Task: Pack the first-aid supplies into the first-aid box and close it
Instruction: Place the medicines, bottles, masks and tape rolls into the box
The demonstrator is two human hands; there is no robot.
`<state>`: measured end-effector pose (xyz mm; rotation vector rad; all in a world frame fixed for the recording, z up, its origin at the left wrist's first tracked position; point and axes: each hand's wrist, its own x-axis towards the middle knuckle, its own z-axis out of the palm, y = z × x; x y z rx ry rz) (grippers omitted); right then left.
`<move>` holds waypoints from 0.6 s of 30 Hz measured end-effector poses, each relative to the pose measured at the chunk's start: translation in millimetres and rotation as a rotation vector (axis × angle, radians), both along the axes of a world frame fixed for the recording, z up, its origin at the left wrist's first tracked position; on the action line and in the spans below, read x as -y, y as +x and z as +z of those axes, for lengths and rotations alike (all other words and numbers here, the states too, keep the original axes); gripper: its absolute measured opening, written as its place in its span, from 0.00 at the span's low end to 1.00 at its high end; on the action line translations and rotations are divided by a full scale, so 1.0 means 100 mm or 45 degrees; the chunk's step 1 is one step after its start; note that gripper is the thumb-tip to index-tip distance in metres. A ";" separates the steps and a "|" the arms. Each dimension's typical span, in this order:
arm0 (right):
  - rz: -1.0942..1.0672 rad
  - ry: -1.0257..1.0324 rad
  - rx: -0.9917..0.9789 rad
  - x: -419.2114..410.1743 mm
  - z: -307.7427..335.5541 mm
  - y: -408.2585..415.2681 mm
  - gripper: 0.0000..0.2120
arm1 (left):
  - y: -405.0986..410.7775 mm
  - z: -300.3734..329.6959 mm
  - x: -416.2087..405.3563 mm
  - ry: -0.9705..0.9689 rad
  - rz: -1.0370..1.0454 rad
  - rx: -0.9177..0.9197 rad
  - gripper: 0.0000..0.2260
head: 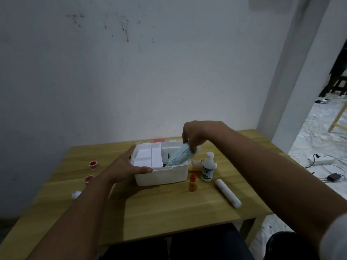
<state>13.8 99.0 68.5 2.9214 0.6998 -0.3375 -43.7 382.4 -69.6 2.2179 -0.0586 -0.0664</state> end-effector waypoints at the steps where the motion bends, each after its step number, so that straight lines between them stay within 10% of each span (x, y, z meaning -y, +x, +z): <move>1: 0.006 -0.003 0.008 -0.05 -0.05 -0.01 0.24 | 0.00 0.00 0.00 -0.001 0.005 -0.006 0.60; 18: -0.018 0.354 -0.251 -0.49 -0.63 -0.01 0.10 | 0.03 -0.03 -0.03 0.007 -0.032 0.005 0.59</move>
